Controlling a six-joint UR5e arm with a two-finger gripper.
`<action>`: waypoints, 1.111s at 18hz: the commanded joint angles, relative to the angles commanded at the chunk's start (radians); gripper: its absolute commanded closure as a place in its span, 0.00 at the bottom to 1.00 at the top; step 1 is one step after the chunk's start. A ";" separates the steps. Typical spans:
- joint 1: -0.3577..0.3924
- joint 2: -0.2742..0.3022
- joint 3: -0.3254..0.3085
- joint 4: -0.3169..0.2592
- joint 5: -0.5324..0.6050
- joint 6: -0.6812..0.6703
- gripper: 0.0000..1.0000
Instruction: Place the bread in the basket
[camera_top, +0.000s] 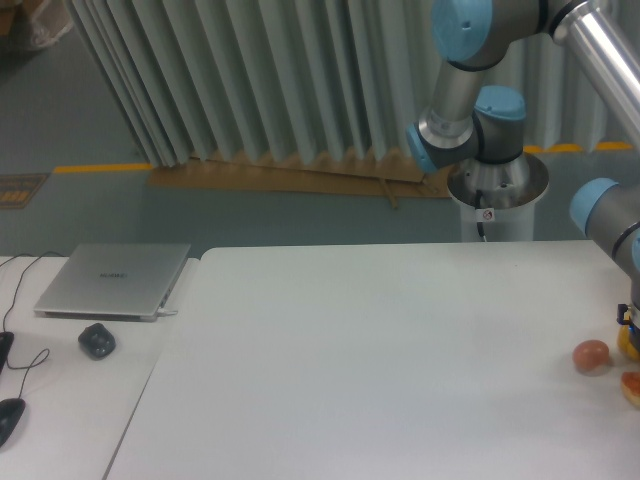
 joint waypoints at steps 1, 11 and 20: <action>0.000 0.008 0.000 -0.003 0.000 0.000 0.69; 0.003 0.117 -0.008 -0.087 -0.006 0.003 0.69; 0.028 0.173 0.011 -0.149 -0.014 0.115 0.69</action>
